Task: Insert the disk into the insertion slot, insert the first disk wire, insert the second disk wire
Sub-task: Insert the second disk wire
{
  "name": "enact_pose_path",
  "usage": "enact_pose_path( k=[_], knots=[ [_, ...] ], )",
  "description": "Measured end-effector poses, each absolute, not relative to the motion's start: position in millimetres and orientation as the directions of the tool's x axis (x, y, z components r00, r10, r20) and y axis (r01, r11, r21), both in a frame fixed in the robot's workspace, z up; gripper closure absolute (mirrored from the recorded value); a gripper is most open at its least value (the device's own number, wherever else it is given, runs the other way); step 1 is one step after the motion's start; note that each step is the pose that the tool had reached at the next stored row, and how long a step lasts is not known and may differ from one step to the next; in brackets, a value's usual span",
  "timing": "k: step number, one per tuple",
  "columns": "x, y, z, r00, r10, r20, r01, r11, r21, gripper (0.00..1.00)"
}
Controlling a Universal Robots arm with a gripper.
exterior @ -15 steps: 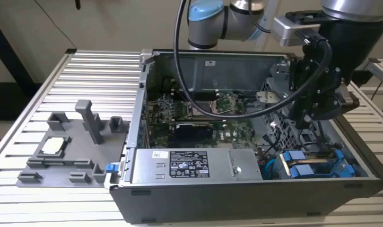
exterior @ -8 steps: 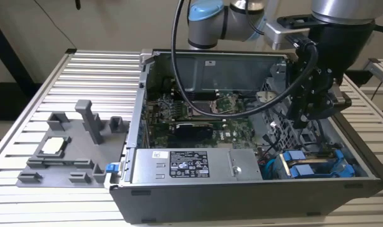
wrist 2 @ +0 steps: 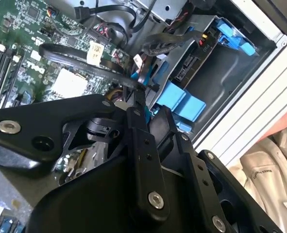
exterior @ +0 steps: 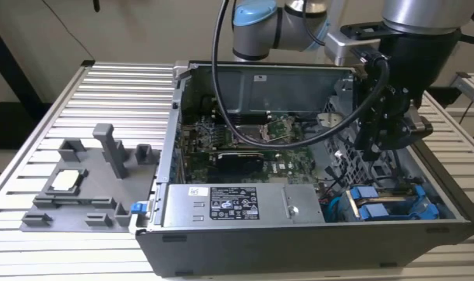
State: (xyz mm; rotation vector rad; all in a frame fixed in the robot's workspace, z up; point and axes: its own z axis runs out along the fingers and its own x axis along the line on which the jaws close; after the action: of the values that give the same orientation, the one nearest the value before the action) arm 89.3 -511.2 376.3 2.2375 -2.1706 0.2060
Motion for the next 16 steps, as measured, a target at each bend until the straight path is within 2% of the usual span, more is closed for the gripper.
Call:
enact_pose_path(
  k=[7,8,9,11,12,16],
  knots=[
    [89.3,-511.2,375.3,0.029,-0.994,0.107,-0.996,-0.039,-0.085,0.67],
    [89.3,-511.2,375.3,0.03,-0.994,0.107,-0.996,-0.039,-0.085,0.69],
    [89.3,-511.2,375.4,0.03,-0.994,0.107,-0.996,-0.039,-0.085,0.76],
    [89.3,-511.2,375.4,0.03,-0.994,0.107,-0.996,-0.039,-0.085,0.76],
    [89.3,-511.2,375.4,0.03,-0.994,0.107,-0.996,-0.039,-0.085,0.83],
    [89.3,-511.2,375.6,0.03,-0.994,0.108,-0.996,-0.039,-0.085,0.83]
  ],
)
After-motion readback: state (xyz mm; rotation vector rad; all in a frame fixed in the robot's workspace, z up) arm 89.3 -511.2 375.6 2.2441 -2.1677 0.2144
